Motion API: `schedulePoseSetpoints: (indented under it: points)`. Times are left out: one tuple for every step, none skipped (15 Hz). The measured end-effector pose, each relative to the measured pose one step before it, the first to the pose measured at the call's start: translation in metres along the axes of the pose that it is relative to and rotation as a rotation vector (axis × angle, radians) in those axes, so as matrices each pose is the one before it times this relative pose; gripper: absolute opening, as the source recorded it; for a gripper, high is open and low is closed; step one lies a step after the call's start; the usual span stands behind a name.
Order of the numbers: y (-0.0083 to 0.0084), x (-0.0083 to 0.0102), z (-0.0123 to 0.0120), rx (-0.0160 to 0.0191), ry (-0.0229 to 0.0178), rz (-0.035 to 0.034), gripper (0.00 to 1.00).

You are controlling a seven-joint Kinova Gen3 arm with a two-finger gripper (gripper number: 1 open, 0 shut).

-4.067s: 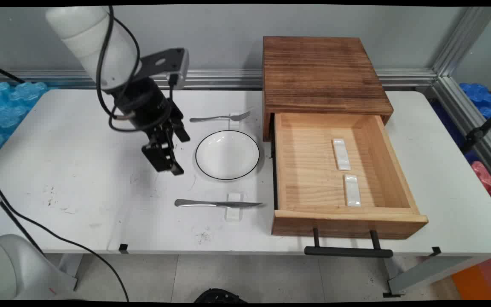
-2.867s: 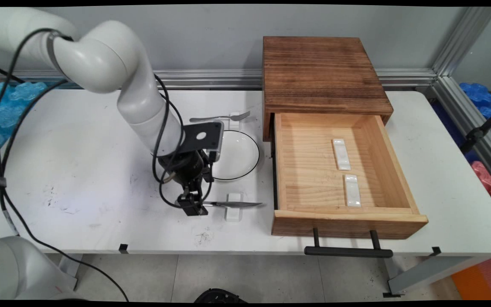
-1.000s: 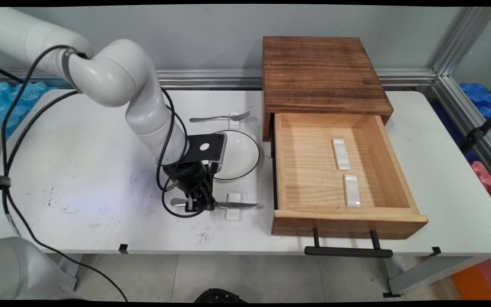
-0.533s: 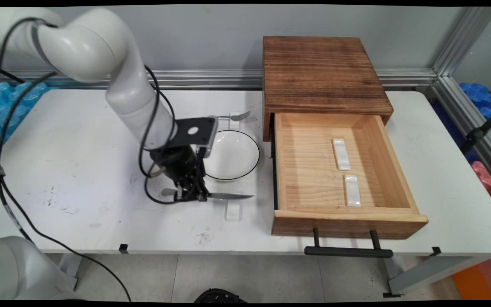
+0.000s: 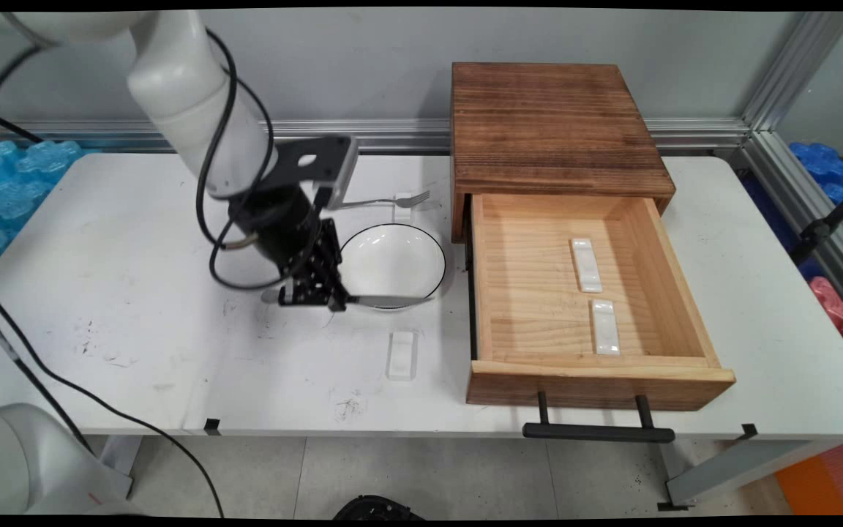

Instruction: Place the picked object into the drawer

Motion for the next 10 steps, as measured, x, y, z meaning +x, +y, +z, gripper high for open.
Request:
schedulePoseSetpoints:
  points:
    - [-0.00105,0.00404,-0.00536,0.00149,0.0062,-0.002,0.0]
    - [-0.00218,0.00778,-0.00855,0.00243,0.01094,-0.00615,0.0]
    - [-0.00186,0.0077,-0.00654,0.00183,0.0093,-0.00583,0.0]
    - [-0.00143,0.00597,-0.00411,0.00199,0.00706,-0.0046,0.0]
    - [-0.00194,0.00935,-0.00545,0.00299,0.01003,-0.0058,0.0]
    - [-0.00134,0.00689,-0.00313,0.00221,0.00731,-0.00374,0.0]
    - [-0.00199,0.01071,-0.00419,0.00373,0.01082,-0.00436,0.0]
    - [-0.0013,0.00769,-0.0019,0.0029,0.00709,-0.00082,0.0]
    - [-0.00215,0.01361,-0.00223,0.00575,0.01153,-0.0001,0.0]
    - [-0.00169,0.01179,-0.0003,0.00448,0.009,-0.00053,0.0]
